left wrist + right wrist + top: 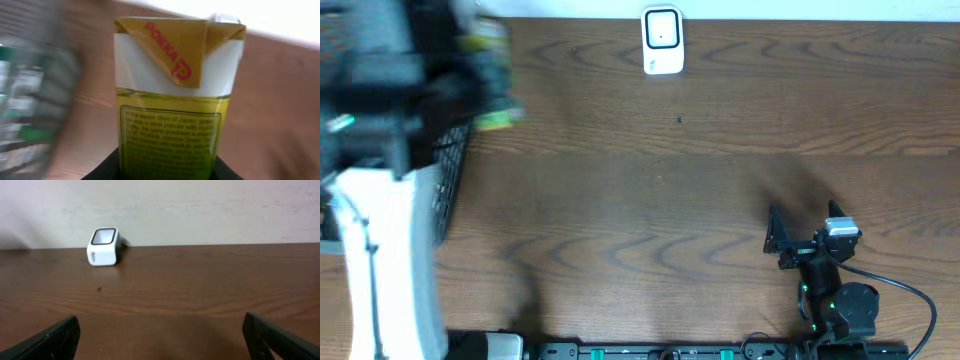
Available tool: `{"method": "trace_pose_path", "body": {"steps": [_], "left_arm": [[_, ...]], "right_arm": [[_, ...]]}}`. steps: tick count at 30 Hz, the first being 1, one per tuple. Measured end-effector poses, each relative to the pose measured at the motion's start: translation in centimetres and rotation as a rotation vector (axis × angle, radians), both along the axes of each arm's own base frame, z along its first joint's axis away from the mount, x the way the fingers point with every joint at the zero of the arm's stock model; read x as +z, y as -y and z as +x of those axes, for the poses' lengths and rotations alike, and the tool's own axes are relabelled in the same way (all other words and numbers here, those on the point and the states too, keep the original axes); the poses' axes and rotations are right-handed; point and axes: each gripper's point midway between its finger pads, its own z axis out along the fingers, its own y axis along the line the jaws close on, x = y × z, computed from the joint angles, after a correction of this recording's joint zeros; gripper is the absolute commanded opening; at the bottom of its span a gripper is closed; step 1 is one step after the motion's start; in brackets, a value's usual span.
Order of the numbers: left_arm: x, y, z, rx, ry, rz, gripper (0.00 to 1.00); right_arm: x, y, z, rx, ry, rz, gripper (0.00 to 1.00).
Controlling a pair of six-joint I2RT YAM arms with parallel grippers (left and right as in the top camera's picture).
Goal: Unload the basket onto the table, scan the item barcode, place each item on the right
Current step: 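Carry the carton to the white scanner, barcode facing it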
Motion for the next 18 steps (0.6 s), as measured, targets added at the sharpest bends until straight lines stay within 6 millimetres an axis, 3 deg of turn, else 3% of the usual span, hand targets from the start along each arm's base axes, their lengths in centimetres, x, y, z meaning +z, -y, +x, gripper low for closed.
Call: {"method": "trace_pose_path", "body": {"steps": [1, 5, 9, 13, 18], "left_arm": [[-1.7, 2.7, 0.7, -0.057, -0.049, -0.013, 0.37], [-7.0, 9.5, 3.0, -0.170, -0.165, -0.023, 0.37], [-13.5, 17.1, 4.6, -0.285, -0.285, -0.007, 0.39], [-19.7, 24.3, 4.2, -0.399, -0.365, 0.026, 0.40], [-24.2, 31.3, 2.8, -0.495, -0.379, 0.028, 0.40]], "right_arm": [[0.0, 0.0, 0.0, 0.000, 0.000, 0.000, 0.99], [0.0, 0.0, 0.0, 0.000, 0.000, 0.000, 0.99], [0.0, 0.0, 0.0, 0.000, 0.000, 0.000, 0.99], [0.0, 0.0, 0.0, 0.000, 0.000, 0.000, 0.99], [0.0, 0.0, 0.0, 0.000, 0.000, 0.000, 0.99]]}}
